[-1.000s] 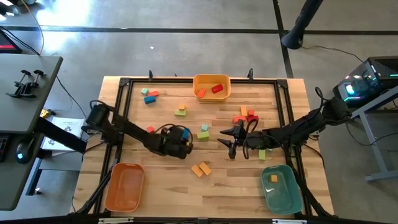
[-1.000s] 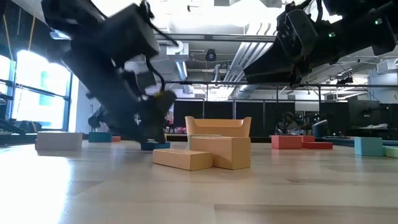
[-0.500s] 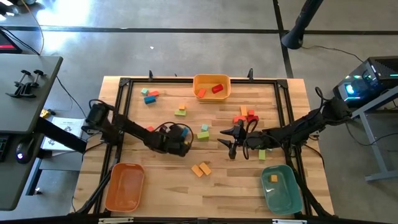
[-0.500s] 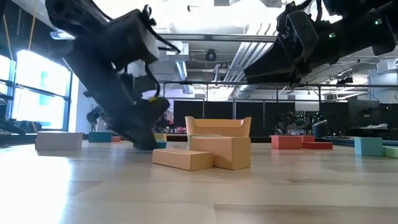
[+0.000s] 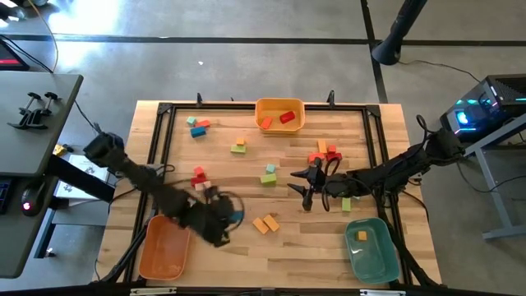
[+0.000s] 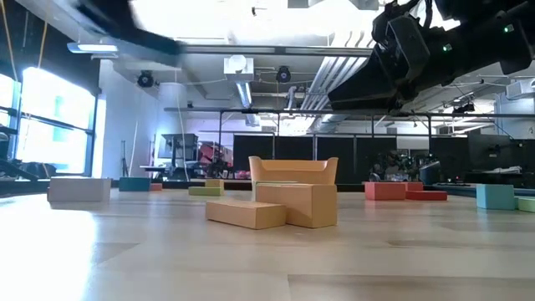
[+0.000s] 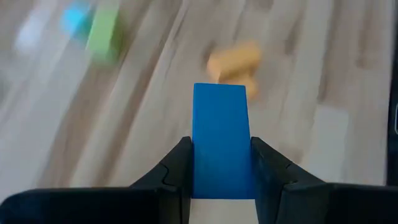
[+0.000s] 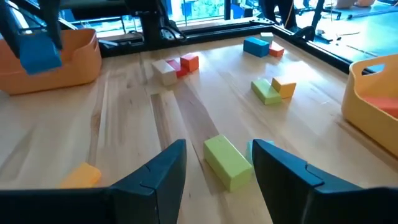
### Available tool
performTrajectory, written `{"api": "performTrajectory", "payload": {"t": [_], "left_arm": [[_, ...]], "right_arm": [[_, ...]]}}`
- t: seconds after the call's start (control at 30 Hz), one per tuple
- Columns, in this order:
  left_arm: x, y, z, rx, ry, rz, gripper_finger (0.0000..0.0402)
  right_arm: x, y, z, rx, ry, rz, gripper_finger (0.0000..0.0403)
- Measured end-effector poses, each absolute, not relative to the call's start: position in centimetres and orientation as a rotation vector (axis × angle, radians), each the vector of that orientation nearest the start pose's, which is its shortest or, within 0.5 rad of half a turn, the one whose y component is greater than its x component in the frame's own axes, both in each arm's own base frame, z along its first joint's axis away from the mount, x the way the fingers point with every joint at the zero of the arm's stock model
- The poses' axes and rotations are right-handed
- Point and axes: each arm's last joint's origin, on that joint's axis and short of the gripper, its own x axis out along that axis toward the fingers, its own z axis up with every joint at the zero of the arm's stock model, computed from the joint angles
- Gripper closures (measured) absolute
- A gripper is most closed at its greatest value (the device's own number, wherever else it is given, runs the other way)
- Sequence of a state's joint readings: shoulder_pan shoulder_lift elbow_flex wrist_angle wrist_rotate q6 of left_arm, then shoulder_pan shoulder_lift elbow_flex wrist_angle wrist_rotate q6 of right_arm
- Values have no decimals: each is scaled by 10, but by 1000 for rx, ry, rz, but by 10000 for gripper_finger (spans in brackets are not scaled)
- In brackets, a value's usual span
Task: Sort blocks by size
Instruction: Put the blue narrow rectangular block into the orange bin
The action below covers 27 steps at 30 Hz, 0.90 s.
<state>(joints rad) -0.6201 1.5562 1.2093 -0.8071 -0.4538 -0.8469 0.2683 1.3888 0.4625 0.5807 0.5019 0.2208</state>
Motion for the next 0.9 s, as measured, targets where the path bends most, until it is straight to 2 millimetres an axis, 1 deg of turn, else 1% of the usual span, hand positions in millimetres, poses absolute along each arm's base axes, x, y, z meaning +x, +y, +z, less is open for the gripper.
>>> {"api": "performTrajectory", "payload": {"t": [0.07, 0.13, 0.27, 0.3, 0.33, 0.4, 0.5, 0.6, 0.63, 0.77, 0.9], "left_arm": [[239, -184, 263, -252, 1043, 368, 315], [222, -201, 266, -336, 1169, 465, 315], [190, -232, 263, -660, 1477, 697, 315], [182, -239, 262, -720, 1530, 752, 315], [174, -245, 261, -753, 1557, 793, 315], [162, -253, 257, -776, 1553, 841, 315], [148, -256, 243, -748, 1534, 885, 315], [142, -252, 226, -696, 1561, 901, 313], [141, -249, 220, -680, 1574, 912, 307], [143, -237, 208, -670, 1562, 1014, 257], [143, -230, 217, -699, 1601, 1038, 197]], "right_arm": [[250, 54, 173, 76, 285, -262, 222], [251, 54, 175, 80, 268, -260, 222], [251, 55, 175, 83, 261, -259, 222], [251, 54, 175, 83, 261, -259, 222], [251, 54, 175, 83, 261, -259, 222], [251, 54, 176, 84, 257, -259, 222], [251, 54, 176, 88, 248, -258, 222], [251, 55, 177, 91, 240, -258, 222], [251, 55, 178, 93, 237, -257, 222], [252, 55, 178, 94, 233, -257, 222], [252, 55, 178, 94, 234, -257, 222]]}}
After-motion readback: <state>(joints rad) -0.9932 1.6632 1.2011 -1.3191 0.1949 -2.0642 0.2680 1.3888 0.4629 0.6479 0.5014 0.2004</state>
